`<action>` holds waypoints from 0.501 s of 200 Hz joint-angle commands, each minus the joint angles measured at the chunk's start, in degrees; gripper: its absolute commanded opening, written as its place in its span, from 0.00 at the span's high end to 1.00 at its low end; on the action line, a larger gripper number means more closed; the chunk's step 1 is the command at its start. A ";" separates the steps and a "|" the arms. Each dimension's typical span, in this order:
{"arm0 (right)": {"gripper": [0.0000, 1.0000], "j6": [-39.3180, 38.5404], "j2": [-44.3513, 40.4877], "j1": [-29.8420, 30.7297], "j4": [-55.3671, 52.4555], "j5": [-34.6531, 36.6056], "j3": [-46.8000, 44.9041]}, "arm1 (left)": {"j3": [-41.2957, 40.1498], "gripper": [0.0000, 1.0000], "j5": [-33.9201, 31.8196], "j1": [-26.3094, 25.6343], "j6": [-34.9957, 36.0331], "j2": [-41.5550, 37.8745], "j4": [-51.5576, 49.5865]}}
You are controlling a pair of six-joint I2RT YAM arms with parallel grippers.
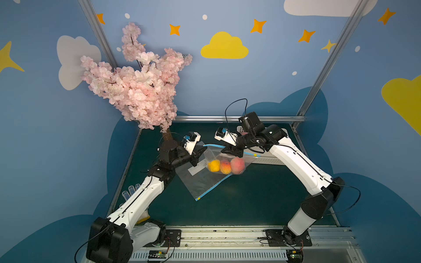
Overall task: Place the peach in a zip-top bag and seal the zipper
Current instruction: Place the zipper food storage bag at the corner of the board.
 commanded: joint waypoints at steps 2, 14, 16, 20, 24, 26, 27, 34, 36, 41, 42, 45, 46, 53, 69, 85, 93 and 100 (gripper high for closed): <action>1.00 4.79 1.12 0.01 -1.52 2.26 1.10 | -0.51 0.92 -0.39 -0.19 -1.10 -1.54 0.74; 1.00 7.13 0.51 -0.13 -1.38 5.24 1.03 | -0.34 0.74 -2.00 -0.15 -2.45 -2.24 -0.20; 1.00 7.57 0.36 -0.12 -1.33 5.94 0.99 | -0.37 0.69 -2.38 -0.14 -2.75 -2.38 -0.37; 1.00 8.64 0.03 -0.17 -1.29 7.42 1.09 | -0.38 0.59 -3.16 -0.14 -3.38 -2.62 -0.72; 1.00 9.60 -0.39 -0.22 -1.29 8.81 1.20 | -0.32 0.52 -4.02 -0.07 -3.99 -2.99 -1.00; 1.00 10.16 -0.63 -0.25 -1.29 9.47 1.27 | -0.38 0.48 -4.40 -0.17 -4.35 -3.14 -1.18; 1.00 10.61 -0.70 -0.30 -1.29 9.81 1.28 | -0.42 0.47 -4.58 -0.18 -4.45 -3.23 -1.26; 1.00 13.23 -1.81 -0.51 -1.29 11.90 1.30 | -0.46 0.39 -5.77 -0.15 -5.45 -3.84 -2.01; 1.00 13.77 -2.17 -0.59 -1.29 12.37 1.23 | -0.40 0.37 -6.05 -0.14 -5.66 -3.96 -2.21; 1.00 15.70 -3.25 -0.76 -1.27 14.03 1.01 | -0.38 0.33 -6.58 -0.20 -6.29 -4.44 -2.85; 1.00 16.39 -3.63 -0.78 -1.26 14.60 0.96 | -0.38 0.32 -6.64 -0.15 -6.39 -4.45 -2.93; 1.00 16.75 -4.44 -0.90 -1.28 15.50 0.68 | -0.38 0.30 -6.87 -0.08 -6.68 -4.73 -3.27; 1.00 17.86 -4.72 -0.93 -1.28 15.77 0.64 | -0.38 0.29 -7.00 -0.14 -6.81 -4.82 -3.35; 1.00 20.99 -6.68 -1.28 -1.35 17.35 -0.14 | -0.46 0.24 -7.30 -0.11 -7.46 -5.43 -4.06; 1.00 25.64 -11.64 -2.38 -1.86 20.35 -2.51 | -0.72 0.06 -8.07 -0.20 -9.21 -6.59 -5.25; 1.00 29.71 -16.45 -3.69 -3.25 24.43 -5.13 | -0.99 0.01 -9.38 -0.20 -10.87 -7.26 -6.39; 1.00 31.73 -18.50 -4.75 -4.34 26.20 -6.23 | -0.95 0.00 -10.17 -0.18 -11.51 -7.36 -6.92; 1.00 33.37 -19.86 -6.06 -5.71 26.73 -6.81 | -0.95 0.00 -10.77 -0.20 -12.00 -7.35 -7.36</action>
